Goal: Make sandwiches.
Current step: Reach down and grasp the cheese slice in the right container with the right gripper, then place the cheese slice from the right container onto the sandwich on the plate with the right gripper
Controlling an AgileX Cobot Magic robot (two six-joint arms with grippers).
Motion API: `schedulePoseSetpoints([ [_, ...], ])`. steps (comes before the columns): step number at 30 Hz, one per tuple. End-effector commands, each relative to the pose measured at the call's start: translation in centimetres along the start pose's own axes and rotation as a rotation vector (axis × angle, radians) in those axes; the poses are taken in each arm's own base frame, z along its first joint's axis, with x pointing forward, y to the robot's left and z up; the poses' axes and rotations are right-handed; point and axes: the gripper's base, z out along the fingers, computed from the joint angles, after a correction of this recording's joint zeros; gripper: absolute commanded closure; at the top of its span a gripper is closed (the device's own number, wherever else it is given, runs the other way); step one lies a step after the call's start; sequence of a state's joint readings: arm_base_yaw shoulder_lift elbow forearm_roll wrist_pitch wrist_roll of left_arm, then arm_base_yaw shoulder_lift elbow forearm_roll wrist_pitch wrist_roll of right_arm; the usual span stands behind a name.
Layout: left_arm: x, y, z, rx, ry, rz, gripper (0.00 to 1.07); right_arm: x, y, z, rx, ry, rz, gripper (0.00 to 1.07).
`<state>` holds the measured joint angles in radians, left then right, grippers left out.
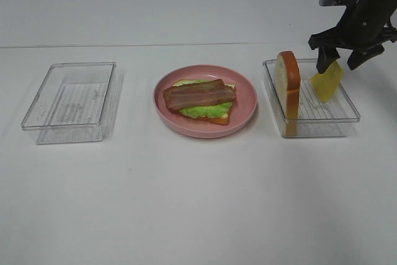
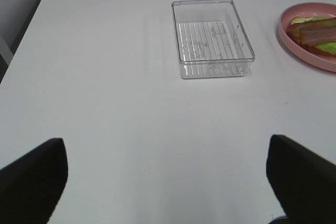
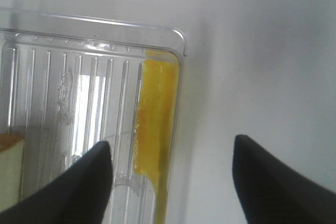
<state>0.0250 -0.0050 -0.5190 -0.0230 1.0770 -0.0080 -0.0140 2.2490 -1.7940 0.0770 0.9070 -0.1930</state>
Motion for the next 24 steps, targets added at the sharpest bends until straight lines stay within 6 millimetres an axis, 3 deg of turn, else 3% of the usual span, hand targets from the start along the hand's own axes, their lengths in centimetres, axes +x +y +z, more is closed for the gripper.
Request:
schedulePoseSetpoints([
  [1,0.1,-0.1,-0.2,0.002,-0.019,-0.003,0.11,0.0,-0.1,0.1,0.003,-0.005,0.016,0.65],
  [2,0.1,-0.1,-0.2,0.002,-0.019,-0.003,0.11,0.0,-0.1,0.1,0.003,-0.003,0.016,0.72],
  [3,0.1,-0.1,-0.2,0.002,-0.019,-0.003,0.11,0.0,-0.1,0.1,0.003,-0.003,0.016,0.72],
  [5,0.1,0.0,-0.2,0.001,-0.019,-0.003,0.11,0.0,-0.1,0.1,0.003,-0.003,0.015,0.92],
  [6,0.1,0.0,-0.2,0.001,-0.019,-0.003,0.11,0.0,-0.1,0.1,0.003,-0.003,0.015,0.92],
  [8,0.1,0.0,-0.2,0.001,-0.019,-0.003,0.11,0.0,-0.1,0.1,0.002,0.003,0.011,1.06],
  [19,0.1,0.0,-0.2,0.001,-0.019,-0.003,0.11,0.1,-0.1,0.0,0.0,0.012,0.012,1.07],
  [24,0.1,0.0,-0.2,0.001,-0.019,-0.003,0.11,-0.1,0.0,-1.4,-0.001,-0.007,0.012,1.07],
])
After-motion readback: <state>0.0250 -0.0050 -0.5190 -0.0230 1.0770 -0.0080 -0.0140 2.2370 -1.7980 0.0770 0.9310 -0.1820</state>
